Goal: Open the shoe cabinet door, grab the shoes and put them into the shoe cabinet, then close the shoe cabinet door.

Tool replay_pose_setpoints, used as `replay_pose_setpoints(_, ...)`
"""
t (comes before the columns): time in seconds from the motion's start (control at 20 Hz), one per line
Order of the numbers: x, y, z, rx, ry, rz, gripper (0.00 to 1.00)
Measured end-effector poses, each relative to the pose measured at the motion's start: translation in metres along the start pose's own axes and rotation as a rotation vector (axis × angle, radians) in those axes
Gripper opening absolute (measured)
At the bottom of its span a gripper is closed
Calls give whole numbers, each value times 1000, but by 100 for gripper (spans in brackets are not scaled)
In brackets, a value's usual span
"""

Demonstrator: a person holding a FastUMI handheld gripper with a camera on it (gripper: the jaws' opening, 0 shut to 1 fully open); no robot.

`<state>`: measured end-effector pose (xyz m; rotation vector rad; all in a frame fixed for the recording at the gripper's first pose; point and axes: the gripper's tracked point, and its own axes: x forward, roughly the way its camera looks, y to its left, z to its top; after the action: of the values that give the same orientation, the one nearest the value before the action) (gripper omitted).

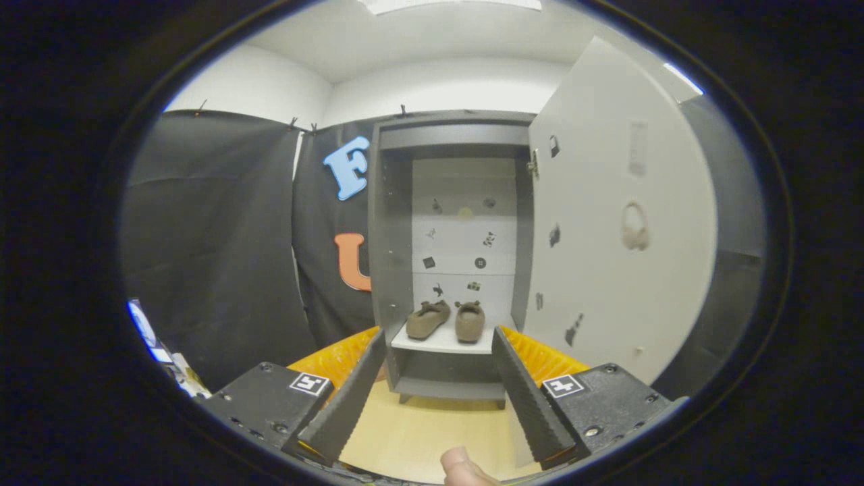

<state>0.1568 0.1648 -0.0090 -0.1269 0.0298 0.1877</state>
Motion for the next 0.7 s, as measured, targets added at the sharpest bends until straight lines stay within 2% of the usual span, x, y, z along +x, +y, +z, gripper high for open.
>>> replay_pose_setpoints(0.25,-87,-43,13,-17,-54,9,99)
replay_pose_setpoints(0.45,-132,-110,23,3,-91,-30,100)
replay_pose_setpoints(0.7,-116,-209,21,3,-106,-131,100)
